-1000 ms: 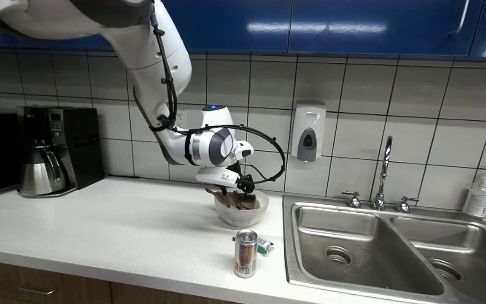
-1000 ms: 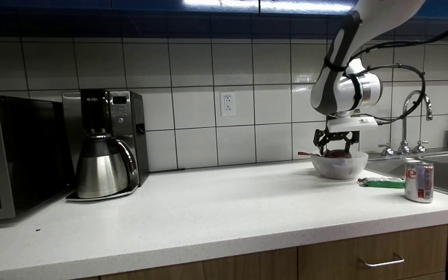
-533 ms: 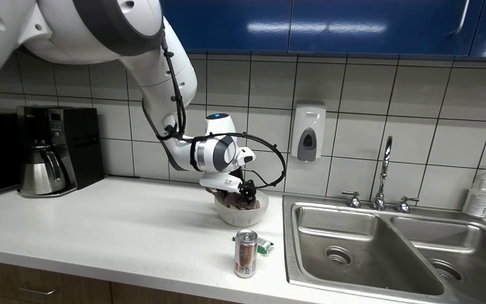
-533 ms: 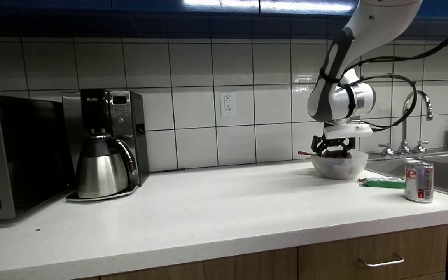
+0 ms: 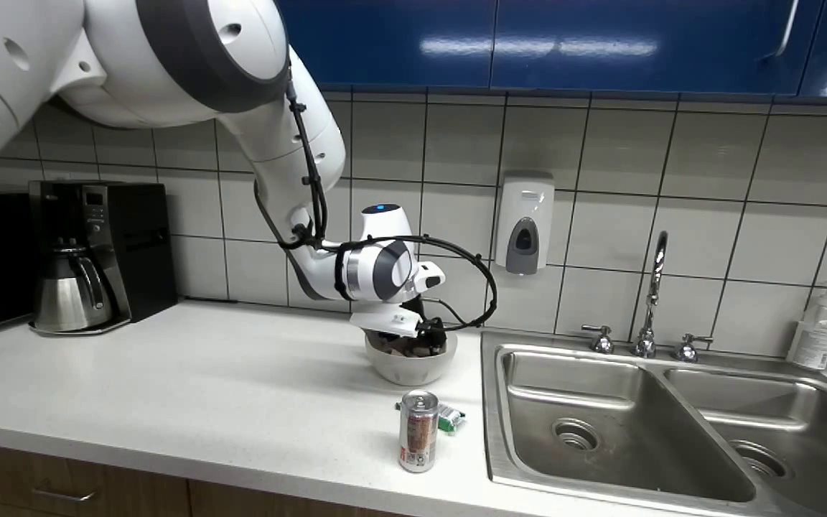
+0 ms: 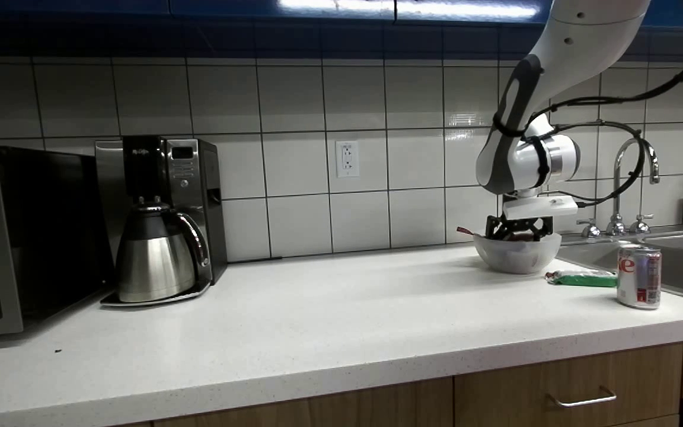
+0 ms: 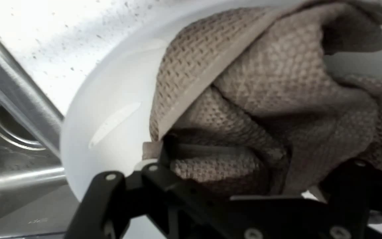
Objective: Remove the brown towel from the bowl
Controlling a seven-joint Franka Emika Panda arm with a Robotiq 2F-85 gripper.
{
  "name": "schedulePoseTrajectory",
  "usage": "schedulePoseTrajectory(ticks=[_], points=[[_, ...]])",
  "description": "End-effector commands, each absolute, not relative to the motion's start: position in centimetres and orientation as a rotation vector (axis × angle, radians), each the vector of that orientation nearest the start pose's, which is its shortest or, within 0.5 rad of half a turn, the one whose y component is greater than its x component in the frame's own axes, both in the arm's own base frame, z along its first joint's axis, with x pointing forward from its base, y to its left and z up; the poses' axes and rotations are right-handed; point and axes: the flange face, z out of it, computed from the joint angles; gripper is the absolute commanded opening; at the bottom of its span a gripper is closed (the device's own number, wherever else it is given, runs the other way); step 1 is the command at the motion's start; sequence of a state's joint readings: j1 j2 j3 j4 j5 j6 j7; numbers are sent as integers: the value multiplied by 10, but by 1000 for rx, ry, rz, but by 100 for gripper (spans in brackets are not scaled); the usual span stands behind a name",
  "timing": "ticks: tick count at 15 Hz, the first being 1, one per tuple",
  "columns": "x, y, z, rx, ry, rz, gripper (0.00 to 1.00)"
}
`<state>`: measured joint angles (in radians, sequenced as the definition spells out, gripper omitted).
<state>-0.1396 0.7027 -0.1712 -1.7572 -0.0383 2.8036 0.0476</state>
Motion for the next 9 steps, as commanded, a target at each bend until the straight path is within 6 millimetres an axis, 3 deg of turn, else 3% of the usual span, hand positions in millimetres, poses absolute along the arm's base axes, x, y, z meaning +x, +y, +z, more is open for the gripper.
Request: schedulePoseTrajectory(ticks=[1, 9], points=[[670, -203, 211, -3228, 463, -523, 65], [666, -204, 214, -3209, 480, -530, 5]])
